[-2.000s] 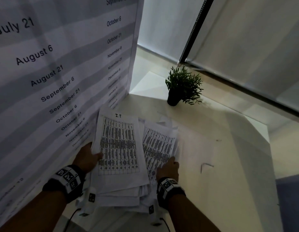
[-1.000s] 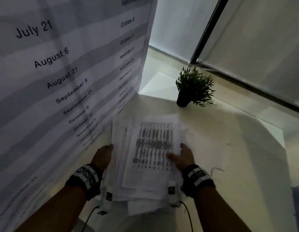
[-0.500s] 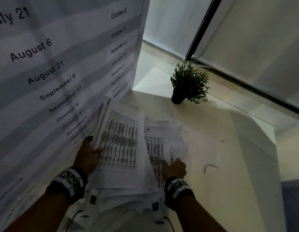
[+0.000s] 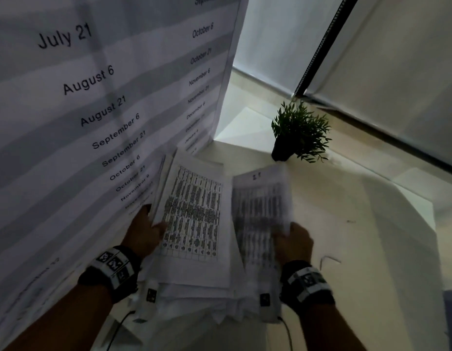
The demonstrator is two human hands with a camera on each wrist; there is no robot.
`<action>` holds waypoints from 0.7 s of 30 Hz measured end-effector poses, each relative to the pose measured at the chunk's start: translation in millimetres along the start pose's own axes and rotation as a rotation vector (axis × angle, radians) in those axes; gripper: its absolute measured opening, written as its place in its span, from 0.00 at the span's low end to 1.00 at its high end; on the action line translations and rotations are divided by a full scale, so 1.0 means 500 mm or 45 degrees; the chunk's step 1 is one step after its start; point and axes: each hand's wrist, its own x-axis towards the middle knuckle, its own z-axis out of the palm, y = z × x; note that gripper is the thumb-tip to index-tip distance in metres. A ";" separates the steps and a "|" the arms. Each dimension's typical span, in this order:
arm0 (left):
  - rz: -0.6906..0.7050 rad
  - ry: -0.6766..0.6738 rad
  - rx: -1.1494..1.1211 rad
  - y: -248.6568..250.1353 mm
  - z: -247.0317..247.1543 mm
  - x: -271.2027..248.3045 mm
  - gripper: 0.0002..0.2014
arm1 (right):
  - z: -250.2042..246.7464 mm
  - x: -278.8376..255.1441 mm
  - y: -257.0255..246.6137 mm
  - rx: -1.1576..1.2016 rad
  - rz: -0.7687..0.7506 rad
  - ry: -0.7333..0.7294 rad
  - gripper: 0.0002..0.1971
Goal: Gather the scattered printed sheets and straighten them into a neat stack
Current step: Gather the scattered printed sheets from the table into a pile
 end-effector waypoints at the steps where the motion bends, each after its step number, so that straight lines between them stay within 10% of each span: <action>1: -0.024 -0.022 -0.023 0.005 0.008 -0.007 0.21 | -0.042 0.007 -0.010 -0.015 -0.057 0.103 0.08; 9: -0.213 -0.203 0.119 0.003 0.082 -0.023 0.25 | -0.231 -0.010 -0.119 0.355 -0.258 0.233 0.07; 15: -0.257 -0.169 0.153 0.007 0.080 -0.017 0.04 | -0.036 0.005 -0.071 0.433 0.031 -0.180 0.17; 21: -0.332 -0.111 0.120 0.015 0.088 -0.014 0.24 | 0.138 -0.015 -0.008 -0.011 0.139 -0.397 0.21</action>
